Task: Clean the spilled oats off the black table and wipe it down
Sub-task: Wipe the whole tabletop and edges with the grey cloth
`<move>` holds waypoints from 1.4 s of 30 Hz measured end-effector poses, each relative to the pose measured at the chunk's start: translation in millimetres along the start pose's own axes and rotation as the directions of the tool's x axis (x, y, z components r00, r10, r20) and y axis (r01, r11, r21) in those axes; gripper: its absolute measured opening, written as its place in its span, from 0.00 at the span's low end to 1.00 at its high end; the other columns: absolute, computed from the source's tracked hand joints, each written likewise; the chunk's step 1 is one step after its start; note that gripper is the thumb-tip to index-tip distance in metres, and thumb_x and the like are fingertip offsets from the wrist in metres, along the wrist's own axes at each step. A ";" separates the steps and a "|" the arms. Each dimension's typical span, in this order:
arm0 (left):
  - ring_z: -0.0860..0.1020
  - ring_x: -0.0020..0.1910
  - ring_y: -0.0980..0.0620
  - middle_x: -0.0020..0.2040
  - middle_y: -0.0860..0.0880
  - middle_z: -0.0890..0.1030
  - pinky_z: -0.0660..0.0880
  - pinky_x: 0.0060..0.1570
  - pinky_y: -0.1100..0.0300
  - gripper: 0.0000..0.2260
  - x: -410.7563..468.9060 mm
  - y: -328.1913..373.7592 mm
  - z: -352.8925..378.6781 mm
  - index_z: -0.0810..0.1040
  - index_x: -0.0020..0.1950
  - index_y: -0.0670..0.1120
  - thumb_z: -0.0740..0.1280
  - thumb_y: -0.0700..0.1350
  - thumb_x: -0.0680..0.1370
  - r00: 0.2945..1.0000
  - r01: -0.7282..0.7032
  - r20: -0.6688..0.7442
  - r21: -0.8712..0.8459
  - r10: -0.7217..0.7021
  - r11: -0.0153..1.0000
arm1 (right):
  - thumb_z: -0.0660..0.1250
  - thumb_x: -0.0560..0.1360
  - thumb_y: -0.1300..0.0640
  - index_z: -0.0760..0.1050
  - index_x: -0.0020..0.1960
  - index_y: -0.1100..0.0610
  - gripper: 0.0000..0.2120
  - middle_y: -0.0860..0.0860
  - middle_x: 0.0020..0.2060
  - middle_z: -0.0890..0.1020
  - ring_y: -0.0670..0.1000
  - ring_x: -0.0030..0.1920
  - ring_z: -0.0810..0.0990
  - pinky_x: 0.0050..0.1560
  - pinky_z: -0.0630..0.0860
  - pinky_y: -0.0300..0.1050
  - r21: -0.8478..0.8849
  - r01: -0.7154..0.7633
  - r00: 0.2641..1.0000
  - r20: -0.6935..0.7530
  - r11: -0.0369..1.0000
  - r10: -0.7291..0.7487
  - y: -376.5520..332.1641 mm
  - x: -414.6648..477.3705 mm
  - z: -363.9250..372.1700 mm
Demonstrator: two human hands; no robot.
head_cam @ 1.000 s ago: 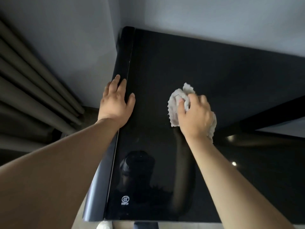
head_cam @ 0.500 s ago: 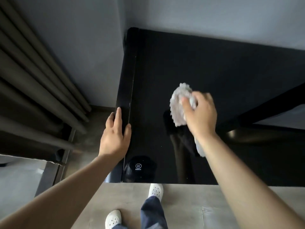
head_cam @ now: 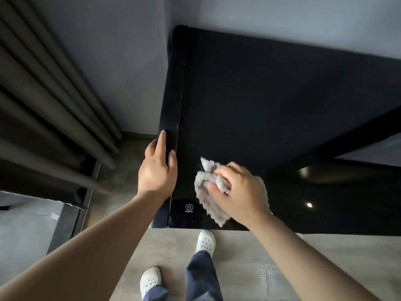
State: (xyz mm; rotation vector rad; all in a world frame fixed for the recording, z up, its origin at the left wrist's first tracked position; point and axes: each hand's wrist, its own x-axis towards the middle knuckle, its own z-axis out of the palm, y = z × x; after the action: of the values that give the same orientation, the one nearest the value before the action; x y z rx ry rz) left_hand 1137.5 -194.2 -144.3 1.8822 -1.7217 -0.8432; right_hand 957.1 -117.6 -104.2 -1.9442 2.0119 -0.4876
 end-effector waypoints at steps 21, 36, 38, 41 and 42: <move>0.74 0.58 0.39 0.73 0.44 0.63 0.69 0.55 0.51 0.24 -0.1 2.8 -1.6 0.51 0.77 0.55 0.51 0.53 0.81 0.999 -0.023 0.037 0.072 0.021 0.997 | 0.63 0.71 0.44 0.76 0.42 0.50 0.10 0.44 0.36 0.74 0.45 0.37 0.75 0.33 0.71 0.42 0.157 -0.154 0.977 -0.121 0.976 0.174 -41.8 -99.9 11.4; 0.75 0.57 0.39 0.73 0.44 0.63 0.68 0.52 0.53 0.24 -1.8 4.9 -2.6 0.51 0.78 0.55 0.50 0.53 0.82 0.999 -0.024 0.033 0.087 0.021 0.996 | 0.64 0.72 0.45 0.74 0.40 0.49 0.08 0.43 0.36 0.73 0.45 0.37 0.72 0.33 0.69 0.40 0.077 -0.282 0.934 -0.205 0.956 0.292 -36.1 -108.1 26.2; 0.74 0.57 0.39 0.73 0.43 0.63 0.69 0.54 0.51 0.24 -1.9 4.9 -2.5 0.51 0.78 0.55 0.50 0.53 0.82 0.999 -0.032 0.036 0.083 0.029 0.996 | 0.65 0.71 0.46 0.74 0.39 0.50 0.08 0.42 0.34 0.72 0.44 0.35 0.73 0.32 0.68 0.35 0.188 -0.221 0.955 -0.158 0.957 0.252 -40.8 -114.4 9.5; 0.74 0.58 0.38 0.73 0.44 0.63 0.69 0.56 0.50 0.23 -1.6 3.7 -3.5 0.51 0.78 0.55 0.50 0.53 0.82 0.999 -0.010 0.036 0.063 0.008 0.998 | 0.68 0.73 0.47 0.76 0.41 0.54 0.09 0.44 0.36 0.76 0.46 0.36 0.76 0.33 0.73 0.41 0.260 -0.253 0.913 -0.255 0.932 0.319 -36.6 -92.3 -16.6; 0.74 0.58 0.38 0.74 0.44 0.63 0.69 0.56 0.50 0.23 -1.5 3.6 -3.8 0.51 0.77 0.56 0.50 0.53 0.82 0.999 -0.012 0.035 0.055 0.010 0.998 | 0.69 0.73 0.48 0.77 0.43 0.54 0.09 0.45 0.37 0.76 0.46 0.38 0.76 0.35 0.75 0.44 0.265 -0.266 0.898 -0.282 0.927 0.339 -34.2 -79.4 -23.4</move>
State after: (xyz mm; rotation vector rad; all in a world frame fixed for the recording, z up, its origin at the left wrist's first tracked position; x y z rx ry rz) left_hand 1137.6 -193.4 -139.0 1.9027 -1.7913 -0.8369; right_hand 980.5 -38.3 -69.6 -1.4544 2.2904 -0.9542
